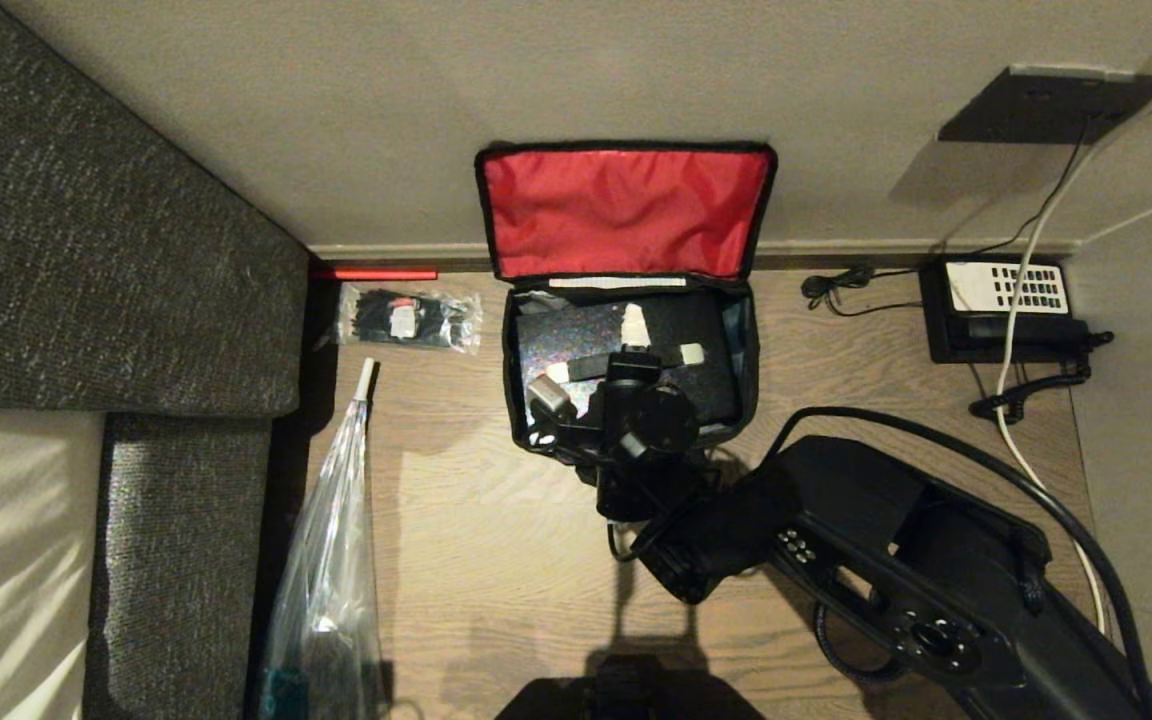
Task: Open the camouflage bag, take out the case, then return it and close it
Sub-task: Grip the handle
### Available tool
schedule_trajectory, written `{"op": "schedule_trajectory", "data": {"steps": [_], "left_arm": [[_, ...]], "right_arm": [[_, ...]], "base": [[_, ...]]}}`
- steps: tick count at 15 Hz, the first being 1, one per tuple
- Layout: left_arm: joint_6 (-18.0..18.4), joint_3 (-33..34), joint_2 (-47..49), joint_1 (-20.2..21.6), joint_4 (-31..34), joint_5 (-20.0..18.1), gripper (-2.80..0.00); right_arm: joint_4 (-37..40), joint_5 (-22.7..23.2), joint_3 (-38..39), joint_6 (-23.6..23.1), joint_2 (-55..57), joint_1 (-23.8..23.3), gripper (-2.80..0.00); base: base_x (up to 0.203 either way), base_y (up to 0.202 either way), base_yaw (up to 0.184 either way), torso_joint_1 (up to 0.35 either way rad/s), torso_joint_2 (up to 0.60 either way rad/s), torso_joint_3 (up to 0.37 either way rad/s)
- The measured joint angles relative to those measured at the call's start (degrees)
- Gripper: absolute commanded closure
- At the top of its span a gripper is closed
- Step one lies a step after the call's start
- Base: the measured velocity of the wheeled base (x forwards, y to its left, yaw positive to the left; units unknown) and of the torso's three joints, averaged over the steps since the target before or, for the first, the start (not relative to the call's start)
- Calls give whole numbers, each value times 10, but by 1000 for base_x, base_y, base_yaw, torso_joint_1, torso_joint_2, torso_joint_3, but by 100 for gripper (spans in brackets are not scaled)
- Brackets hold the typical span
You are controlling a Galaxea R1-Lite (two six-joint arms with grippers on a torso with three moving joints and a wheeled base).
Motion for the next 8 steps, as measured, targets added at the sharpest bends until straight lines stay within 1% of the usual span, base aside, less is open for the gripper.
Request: {"op": "schedule_trajectory", "data": {"steps": [2, 4, 5, 8], "left_arm": [[0, 0, 0, 0, 0, 0, 0], [0, 0, 0, 0, 0, 0, 0], [0, 0, 0, 0, 0, 0, 0], [0, 0, 0, 0, 0, 0, 0]], "right_arm": [[-3, -56, -5, -1, 9, 6, -280], [13, -83, -26, -2, 17, 5, -280], [16, -93, -34, -2, 22, 3, -280], [24, -101, -66, -4, 36, -4, -280]], "base": [[0, 0, 0, 0, 0, 0], [0, 0, 0, 0, 0, 0], [0, 0, 0, 0, 0, 0], [0, 0, 0, 0, 0, 0]]}}
